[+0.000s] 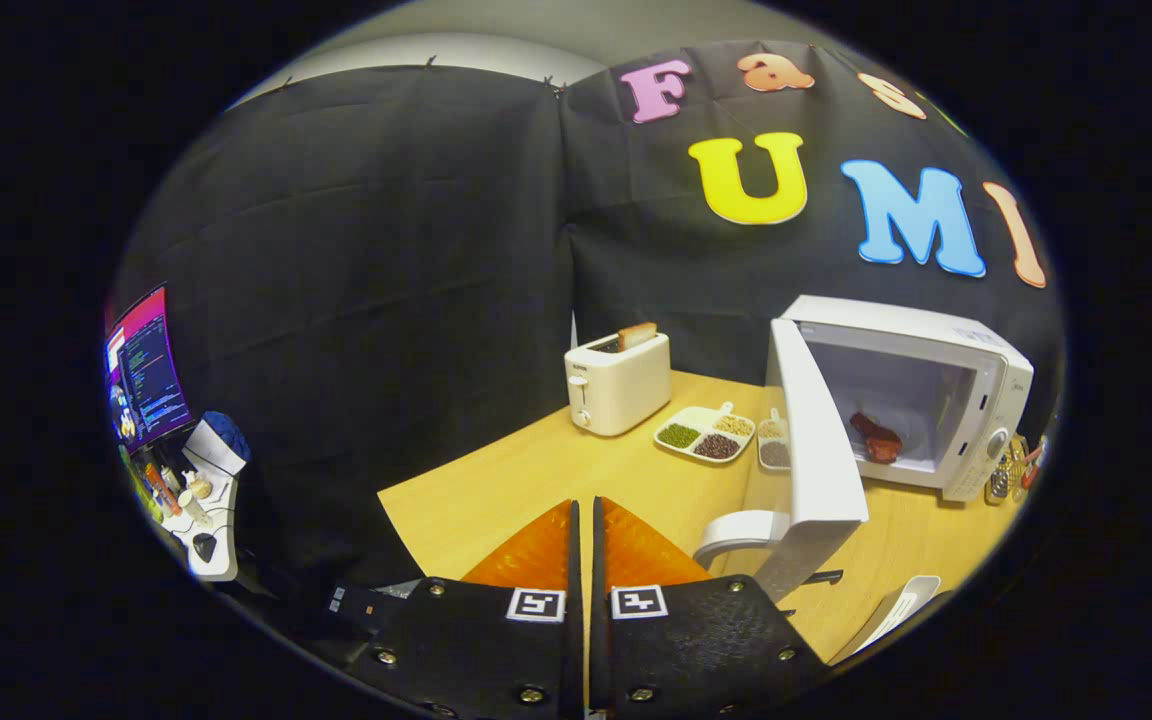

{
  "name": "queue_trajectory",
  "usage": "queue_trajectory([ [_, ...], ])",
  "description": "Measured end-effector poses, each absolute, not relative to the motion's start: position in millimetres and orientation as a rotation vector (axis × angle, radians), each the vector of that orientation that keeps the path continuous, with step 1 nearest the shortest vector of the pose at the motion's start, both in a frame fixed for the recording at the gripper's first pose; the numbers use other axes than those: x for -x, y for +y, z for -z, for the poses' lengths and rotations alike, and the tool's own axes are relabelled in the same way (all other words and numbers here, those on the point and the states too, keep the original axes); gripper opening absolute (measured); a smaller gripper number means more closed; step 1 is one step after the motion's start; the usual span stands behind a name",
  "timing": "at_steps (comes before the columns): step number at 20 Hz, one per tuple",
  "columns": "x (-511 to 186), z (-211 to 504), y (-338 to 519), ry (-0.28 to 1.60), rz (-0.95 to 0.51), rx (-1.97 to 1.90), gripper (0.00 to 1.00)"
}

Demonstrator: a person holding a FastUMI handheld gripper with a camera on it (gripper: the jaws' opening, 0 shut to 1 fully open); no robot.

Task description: Open the microwave, put the food inside, and close the microwave door.

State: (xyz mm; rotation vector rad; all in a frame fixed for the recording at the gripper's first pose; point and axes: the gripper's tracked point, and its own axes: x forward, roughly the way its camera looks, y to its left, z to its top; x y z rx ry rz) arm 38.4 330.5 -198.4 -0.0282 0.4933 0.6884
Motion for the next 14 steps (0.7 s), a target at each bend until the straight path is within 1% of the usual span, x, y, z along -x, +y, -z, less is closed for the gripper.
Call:
queue_trajectory([
  [2,-52,207,315,0.519,-0.642,0.019,0.03],
  [6,-60,210,302,0.542,-0.625,-0.027,0.01],
  [11,-77,217,262,0.547,-0.546,-0.005,0.01],
  [14,-95,221,230,0.554,-0.475,-0.013,0.01],
])
